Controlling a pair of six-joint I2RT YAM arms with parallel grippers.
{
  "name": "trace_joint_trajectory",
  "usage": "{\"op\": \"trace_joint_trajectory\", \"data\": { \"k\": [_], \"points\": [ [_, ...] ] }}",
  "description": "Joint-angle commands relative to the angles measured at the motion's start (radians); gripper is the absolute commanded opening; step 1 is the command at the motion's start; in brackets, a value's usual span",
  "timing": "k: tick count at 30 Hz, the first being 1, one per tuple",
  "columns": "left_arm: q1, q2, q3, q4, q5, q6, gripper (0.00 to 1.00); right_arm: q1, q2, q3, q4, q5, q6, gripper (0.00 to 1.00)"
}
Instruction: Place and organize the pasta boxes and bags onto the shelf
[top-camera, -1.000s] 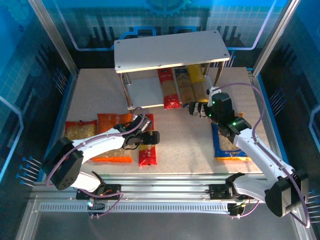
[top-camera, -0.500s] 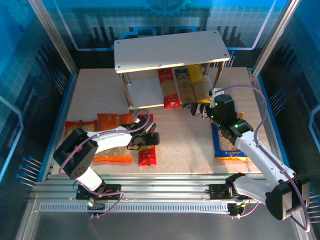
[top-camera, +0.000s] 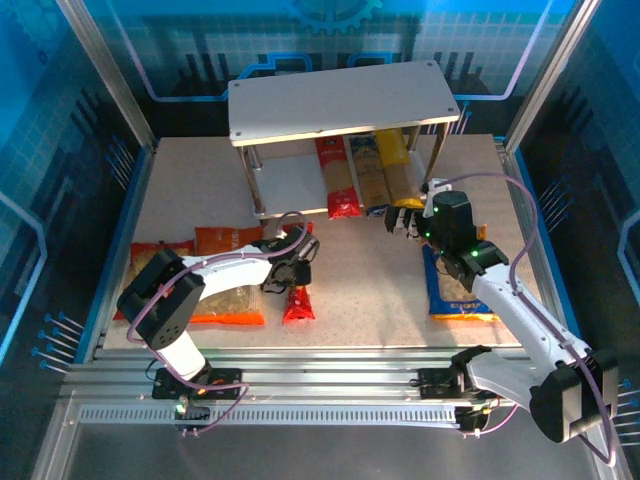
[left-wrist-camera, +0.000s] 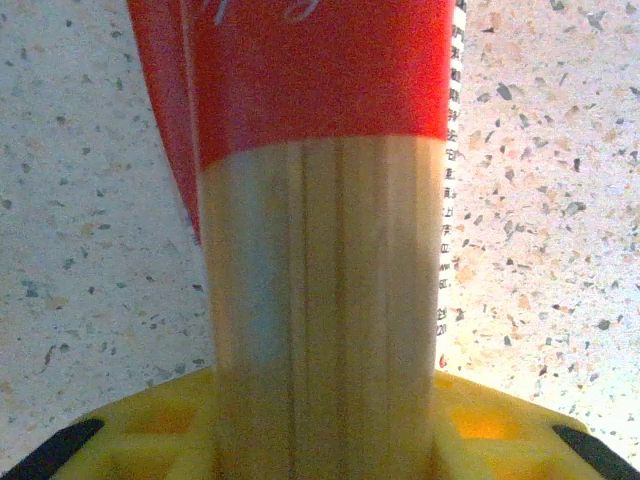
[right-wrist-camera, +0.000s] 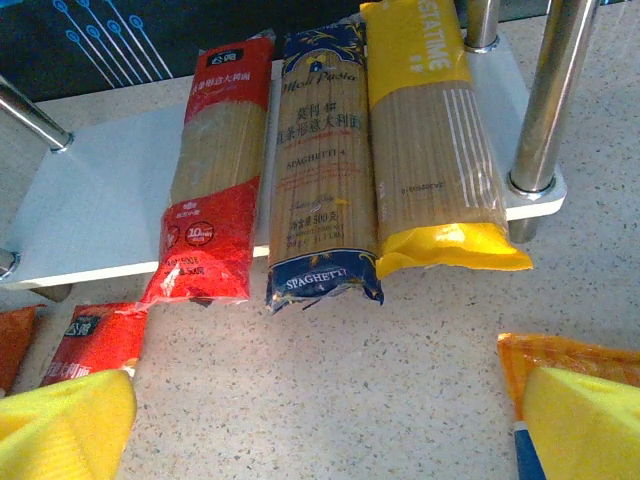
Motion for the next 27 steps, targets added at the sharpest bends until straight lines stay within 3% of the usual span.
{"op": "trace_joint_trajectory", "data": {
  "k": [1,16,27],
  "points": [
    [-0.007,0.001,-0.024,-0.021,0.040,0.022,0.00,-0.016,-0.024,-0.006,0.024,-0.014,0.014,1.00],
    [0.067,-0.273,0.134,-0.162,0.061,0.161,0.01,-0.017,-0.046,-0.006,0.021,-0.012,0.025,1.00],
    [0.169,-0.193,0.290,-0.051,0.063,0.242,0.02,-0.010,-0.040,0.006,0.013,-0.040,0.040,1.00]
  ]
}}
